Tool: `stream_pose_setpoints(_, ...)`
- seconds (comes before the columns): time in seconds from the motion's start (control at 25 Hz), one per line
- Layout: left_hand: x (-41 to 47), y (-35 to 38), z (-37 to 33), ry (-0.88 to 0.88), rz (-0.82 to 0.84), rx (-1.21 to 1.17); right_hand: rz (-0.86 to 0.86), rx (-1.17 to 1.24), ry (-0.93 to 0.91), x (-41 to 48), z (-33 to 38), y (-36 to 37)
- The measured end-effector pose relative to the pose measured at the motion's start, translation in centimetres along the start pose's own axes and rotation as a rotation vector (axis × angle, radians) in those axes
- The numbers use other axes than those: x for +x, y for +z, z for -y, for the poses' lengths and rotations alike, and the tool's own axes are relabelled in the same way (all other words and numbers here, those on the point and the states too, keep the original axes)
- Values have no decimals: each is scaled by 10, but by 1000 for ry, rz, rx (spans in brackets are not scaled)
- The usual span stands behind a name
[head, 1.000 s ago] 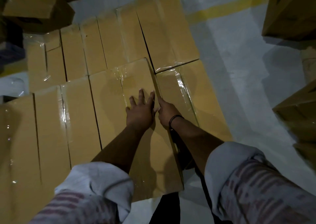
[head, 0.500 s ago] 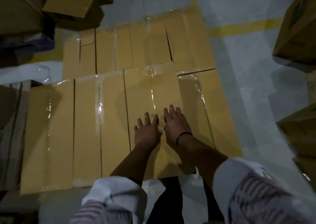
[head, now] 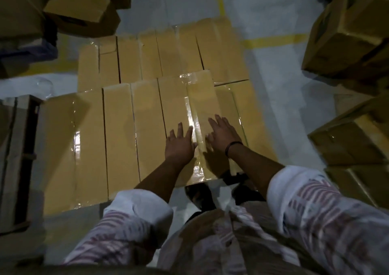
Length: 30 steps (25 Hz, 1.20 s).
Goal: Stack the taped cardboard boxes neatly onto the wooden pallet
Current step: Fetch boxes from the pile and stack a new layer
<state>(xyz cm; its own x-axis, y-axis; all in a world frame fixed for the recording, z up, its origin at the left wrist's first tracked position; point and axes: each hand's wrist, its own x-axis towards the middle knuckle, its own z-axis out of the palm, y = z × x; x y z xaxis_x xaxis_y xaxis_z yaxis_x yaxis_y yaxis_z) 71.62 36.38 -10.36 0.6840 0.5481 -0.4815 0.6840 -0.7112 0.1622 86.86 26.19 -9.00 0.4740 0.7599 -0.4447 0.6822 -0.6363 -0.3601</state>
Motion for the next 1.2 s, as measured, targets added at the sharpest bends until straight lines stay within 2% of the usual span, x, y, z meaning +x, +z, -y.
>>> stream_pose_setpoints(0.2,-16,-12,-35,139,-33,25,-87,26,63,-54,-41,-20)
stream_pose_setpoints(0.52,-27,-17,-141,388,-51,88,-257,142,248,-142,-135,-35)
stream_pose_setpoints(0.84,-68,12,-304,600,-44,135,-489,254,463,-281,-264,-48)
stream_pose_setpoints(1.2,-116,12,-484,782,-151,58,-746,321,633,-398,-376,-81)
